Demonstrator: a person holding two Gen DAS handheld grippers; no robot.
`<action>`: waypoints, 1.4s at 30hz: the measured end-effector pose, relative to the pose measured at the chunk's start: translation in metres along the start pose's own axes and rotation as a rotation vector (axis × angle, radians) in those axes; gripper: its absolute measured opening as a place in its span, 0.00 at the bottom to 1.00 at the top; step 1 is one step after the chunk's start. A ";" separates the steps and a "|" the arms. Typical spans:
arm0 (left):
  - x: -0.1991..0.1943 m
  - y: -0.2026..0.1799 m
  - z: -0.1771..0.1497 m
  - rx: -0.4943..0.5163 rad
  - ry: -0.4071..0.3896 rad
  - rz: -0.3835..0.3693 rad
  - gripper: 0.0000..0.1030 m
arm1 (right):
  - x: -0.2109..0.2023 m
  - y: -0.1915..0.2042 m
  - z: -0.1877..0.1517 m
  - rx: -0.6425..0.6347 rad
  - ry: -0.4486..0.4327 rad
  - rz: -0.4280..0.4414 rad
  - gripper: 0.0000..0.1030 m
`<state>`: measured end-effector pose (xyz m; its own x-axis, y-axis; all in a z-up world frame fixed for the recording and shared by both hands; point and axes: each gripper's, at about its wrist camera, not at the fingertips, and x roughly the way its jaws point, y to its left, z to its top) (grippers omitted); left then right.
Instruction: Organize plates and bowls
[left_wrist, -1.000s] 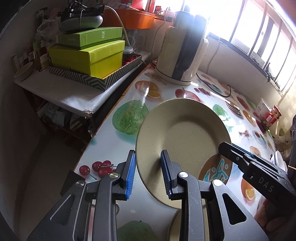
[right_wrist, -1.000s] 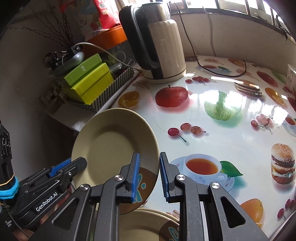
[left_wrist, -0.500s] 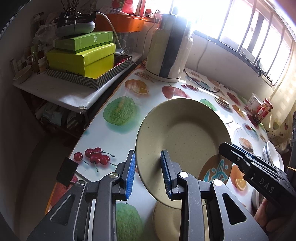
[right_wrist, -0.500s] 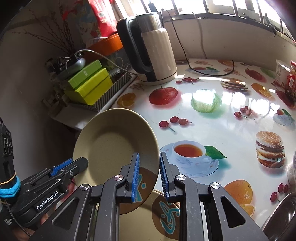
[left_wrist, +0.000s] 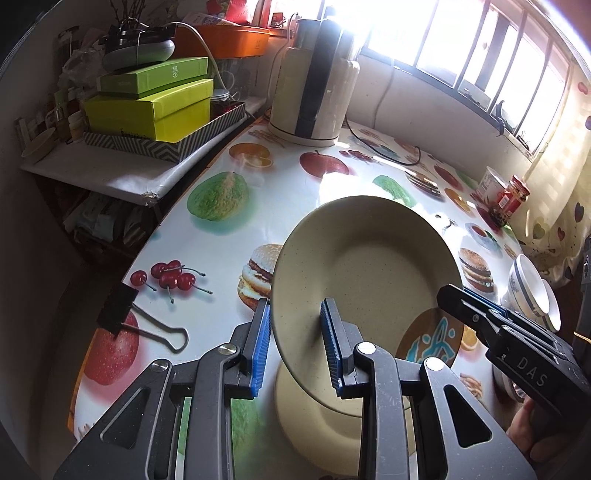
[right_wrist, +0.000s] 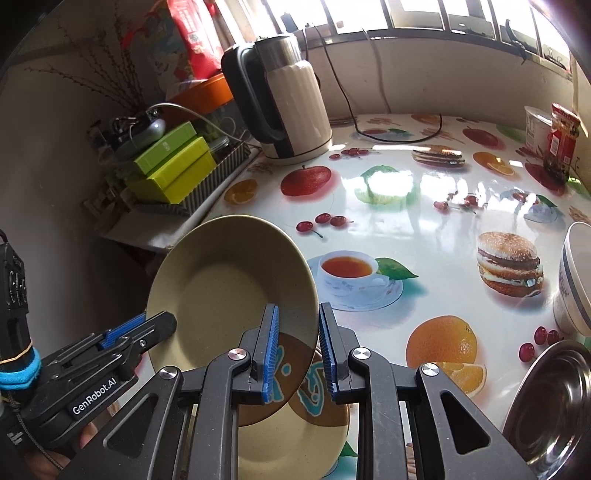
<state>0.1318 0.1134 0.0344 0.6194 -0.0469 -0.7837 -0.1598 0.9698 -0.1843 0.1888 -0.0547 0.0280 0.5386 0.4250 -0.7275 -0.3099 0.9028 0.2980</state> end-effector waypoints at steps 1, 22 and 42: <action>-0.001 -0.002 -0.003 0.005 0.001 0.000 0.27 | -0.002 -0.001 -0.003 0.002 0.000 -0.001 0.21; 0.002 -0.010 -0.039 0.012 0.057 -0.003 0.27 | -0.015 -0.016 -0.045 0.038 0.032 -0.017 0.21; 0.006 -0.005 -0.050 0.004 0.080 0.008 0.27 | -0.008 -0.010 -0.058 0.020 0.067 -0.041 0.21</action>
<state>0.0977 0.0959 0.0006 0.5549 -0.0582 -0.8299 -0.1612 0.9711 -0.1759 0.1420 -0.0714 -0.0050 0.4968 0.3833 -0.7787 -0.2725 0.9207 0.2793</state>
